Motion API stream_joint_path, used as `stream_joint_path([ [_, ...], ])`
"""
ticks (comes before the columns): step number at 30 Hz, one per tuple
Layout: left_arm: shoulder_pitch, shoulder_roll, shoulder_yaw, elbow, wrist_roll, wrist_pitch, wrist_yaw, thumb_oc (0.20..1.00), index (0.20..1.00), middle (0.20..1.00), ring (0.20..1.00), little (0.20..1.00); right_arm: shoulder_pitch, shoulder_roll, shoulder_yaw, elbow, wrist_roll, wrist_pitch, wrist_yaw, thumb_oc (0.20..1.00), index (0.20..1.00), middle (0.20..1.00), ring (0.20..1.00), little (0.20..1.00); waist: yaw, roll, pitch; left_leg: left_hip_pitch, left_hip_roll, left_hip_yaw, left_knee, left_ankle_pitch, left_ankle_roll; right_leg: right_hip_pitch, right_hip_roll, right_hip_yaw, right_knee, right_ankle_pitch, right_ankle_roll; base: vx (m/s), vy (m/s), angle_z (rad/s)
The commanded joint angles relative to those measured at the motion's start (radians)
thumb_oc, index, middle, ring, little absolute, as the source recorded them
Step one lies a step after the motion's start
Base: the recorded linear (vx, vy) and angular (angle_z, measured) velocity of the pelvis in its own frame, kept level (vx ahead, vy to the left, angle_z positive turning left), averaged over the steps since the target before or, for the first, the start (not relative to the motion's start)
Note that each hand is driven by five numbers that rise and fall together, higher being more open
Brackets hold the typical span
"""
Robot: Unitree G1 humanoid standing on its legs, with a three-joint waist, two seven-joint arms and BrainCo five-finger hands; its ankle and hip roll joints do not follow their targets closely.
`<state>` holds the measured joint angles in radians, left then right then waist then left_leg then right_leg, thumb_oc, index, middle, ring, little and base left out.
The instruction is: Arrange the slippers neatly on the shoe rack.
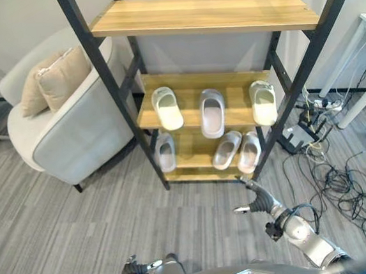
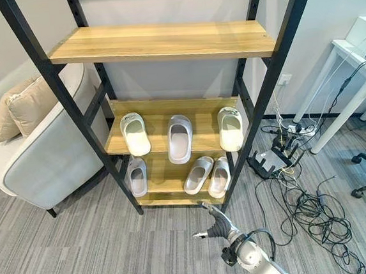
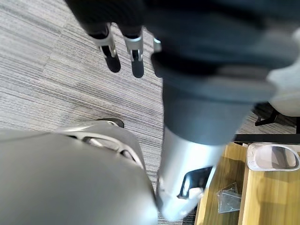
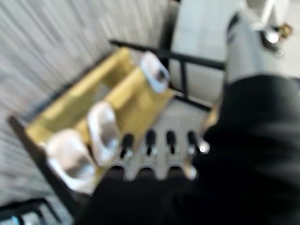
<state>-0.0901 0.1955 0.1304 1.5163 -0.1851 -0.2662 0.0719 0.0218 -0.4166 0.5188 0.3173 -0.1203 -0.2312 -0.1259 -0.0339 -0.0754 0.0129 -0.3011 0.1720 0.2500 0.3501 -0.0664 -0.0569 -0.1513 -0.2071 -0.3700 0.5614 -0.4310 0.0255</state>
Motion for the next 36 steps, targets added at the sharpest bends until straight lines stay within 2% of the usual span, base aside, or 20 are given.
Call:
stream_joint_path([
  [1, -0.009, -0.005, -0.024, 0.014, 0.004, -0.022, 0.003, 1.000, 1.000, 1.000, 1.000, 1.000, -0.099, 0.010, -0.044, -0.138, -0.054, -0.053, -0.084, 1.000, 1.000, 1.000, 1.000, 1.000, 0.020, -0.043, 0.041, 0.004, 0.057, -0.052, 0.145, -0.101, -0.031, 0.106, -0.078, 0.041, -0.228, 0.214, 0.145, 0.00, 0.000, 0.00],
  [4, -0.007, -0.009, -0.021, 0.012, -0.006, -0.028, 0.002, 1.000, 1.000, 1.000, 1.000, 1.000, -0.164, -0.021, -0.073, -0.267, -0.120, -0.012, -0.138, 1.000, 1.000, 1.000, 1.000, 1.000, 0.018, -0.041, 0.050, -0.006, 0.059, -0.054, 0.152, -0.101, -0.029, 0.097, -0.081, 0.043, -0.220, 0.213, 0.145, 0.00, 0.000, 0.00],
  [5, -0.008, -0.012, -0.020, 0.005, -0.008, -0.026, 0.005, 1.000, 1.000, 1.000, 1.000, 1.000, -0.204, -0.024, -0.098, -0.304, -0.163, 0.020, -0.175, 1.000, 1.000, 1.000, 1.000, 1.000, 0.019, -0.040, 0.055, -0.012, 0.060, -0.055, 0.155, -0.100, -0.029, 0.094, -0.080, 0.044, -0.218, 0.212, 0.145, 0.00, 0.000, 0.00],
  [11, -0.014, -0.026, -0.039, -0.026, 0.000, -0.015, 0.008, 1.000, 1.000, 1.000, 1.000, 1.000, -0.308, 0.014, -0.173, -0.262, -0.204, 0.094, -0.244, 1.000, 1.000, 1.000, 1.000, 1.000, 0.023, -0.036, 0.077, -0.054, 0.069, -0.066, 0.178, -0.098, -0.032, 0.083, -0.077, 0.031, -0.215, 0.210, 0.145, -0.01, -0.017, 0.02],
  [16, -0.035, -0.019, -0.062, -0.035, 0.007, -0.015, 0.010, 1.000, 1.000, 1.000, 1.000, 1.000, -0.483, 0.000, -0.213, -0.093, -0.224, 0.111, -0.340, 1.000, 1.000, 1.000, 1.000, 1.000, 0.029, -0.029, 0.099, -0.087, 0.076, -0.072, 0.210, -0.108, -0.032, 0.064, -0.081, 0.019, -0.196, 0.201, 0.144, 0.02, 0.002, 0.13],
  [17, -0.047, -0.014, -0.070, -0.038, 0.007, -0.015, 0.008, 1.000, 1.000, 1.000, 1.000, 1.000, -0.569, -0.005, -0.203, 0.014, -0.218, 0.115, -0.365, 1.000, 1.000, 1.000, 1.000, 1.000, 0.032, -0.026, 0.111, -0.098, 0.075, -0.073, 0.210, -0.108, -0.030, 0.054, -0.084, 0.016, -0.192, 0.201, 0.145, 0.00, 0.030, 0.03],
  [21, -0.065, -0.008, -0.077, -0.038, 0.002, -0.019, 0.007, 1.000, 1.000, 1.000, 1.000, 1.000, -0.673, -0.025, -0.177, 0.123, -0.222, 0.119, -0.406, 1.000, 1.000, 1.000, 1.000, 1.000, 0.034, -0.025, 0.125, -0.119, 0.070, -0.074, 0.212, -0.106, -0.027, 0.036, -0.088, 0.014, -0.191, 0.203, 0.148, 0.00, 0.014, 0.01],
  [23, -0.086, -0.004, -0.087, -0.045, -0.004, -0.023, 0.003, 1.000, 1.000, 1.000, 1.000, 1.000, -0.761, 0.000, -0.176, 0.222, -0.208, 0.120, -0.453, 1.000, 1.000, 1.000, 1.000, 1.000, 0.033, -0.020, 0.138, -0.146, 0.062, -0.078, 0.215, -0.104, -0.022, 0.017, -0.093, 0.012, -0.189, 0.206, 0.151, -0.02, 0.043, 0.01],
  [31, -0.125, -0.016, -0.107, -0.080, 0.002, -0.027, 0.028, 1.000, 1.000, 1.000, 1.000, 1.000, -0.959, 0.050, -0.159, 0.506, -0.134, 0.099, -0.498, 1.000, 1.000, 1.000, 1.000, 1.000, 0.041, -0.013, 0.169, -0.195, 0.043, -0.080, 0.221, -0.102, -0.013, -0.025, -0.104, 0.010, -0.191, 0.221, 0.164, -0.01, 0.030, 0.01],
  [36, -0.157, -0.048, -0.127, -0.115, -0.003, -0.042, 0.047, 1.000, 1.000, 1.000, 1.000, 1.000, -1.122, 0.050, -0.092, 0.705, -0.075, 0.069, -0.486, 1.000, 1.000, 1.000, 1.000, 1.000, 0.045, 0.002, 0.208, -0.228, 0.023, -0.077, 0.211, -0.092, -0.007, -0.057, -0.122, 0.008, -0.194, 0.234, 0.171, -0.02, 0.059, 0.04],
])
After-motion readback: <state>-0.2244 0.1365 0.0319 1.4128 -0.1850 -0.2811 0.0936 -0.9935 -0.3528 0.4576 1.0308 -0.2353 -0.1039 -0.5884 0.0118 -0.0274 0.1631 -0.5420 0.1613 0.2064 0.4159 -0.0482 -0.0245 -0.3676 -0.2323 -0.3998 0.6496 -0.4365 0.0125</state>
